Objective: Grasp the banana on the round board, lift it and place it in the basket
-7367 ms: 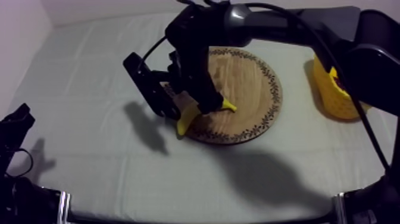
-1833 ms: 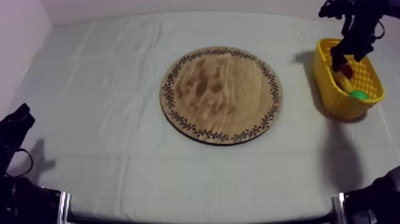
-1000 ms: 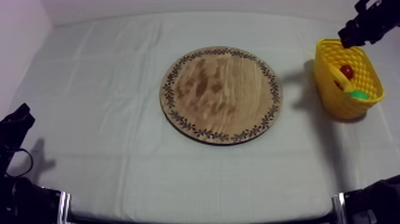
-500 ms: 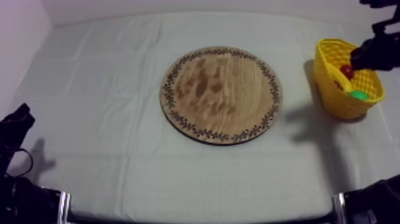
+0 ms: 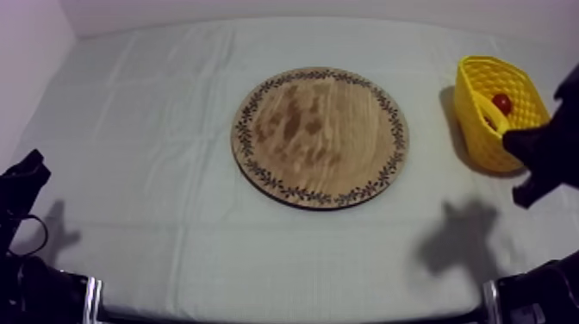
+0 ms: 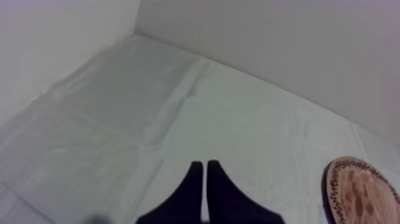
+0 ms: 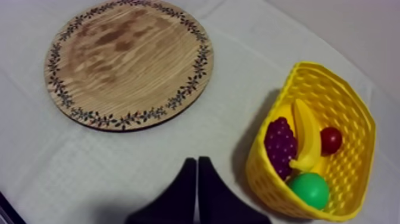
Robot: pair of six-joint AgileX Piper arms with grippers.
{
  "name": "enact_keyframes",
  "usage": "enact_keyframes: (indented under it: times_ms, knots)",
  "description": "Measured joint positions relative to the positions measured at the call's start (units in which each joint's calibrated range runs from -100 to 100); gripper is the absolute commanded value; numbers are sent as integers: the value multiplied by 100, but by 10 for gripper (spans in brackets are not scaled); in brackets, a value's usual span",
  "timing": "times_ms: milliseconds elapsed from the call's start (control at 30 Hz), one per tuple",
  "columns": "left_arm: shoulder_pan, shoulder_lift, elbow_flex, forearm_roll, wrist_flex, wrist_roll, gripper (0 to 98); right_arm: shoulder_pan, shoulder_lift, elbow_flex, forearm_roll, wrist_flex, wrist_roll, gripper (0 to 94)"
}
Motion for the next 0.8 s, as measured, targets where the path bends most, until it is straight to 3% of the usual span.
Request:
enact_keyframes:
  times_ms: [200, 600, 800]
  knots:
    - [0, 0, 0, 0, 0, 0, 1, -90, -1110, 988, 104, -176, -249, 5]
    - [0, 0, 0, 0, 0, -3, 1, -461, -2581, 1869, 834, -797, -1416, 3]
    - [0, 0, 0, 0, 0, -3, 1, -604, -2677, 2071, 1080, -1267, -1515, 3]
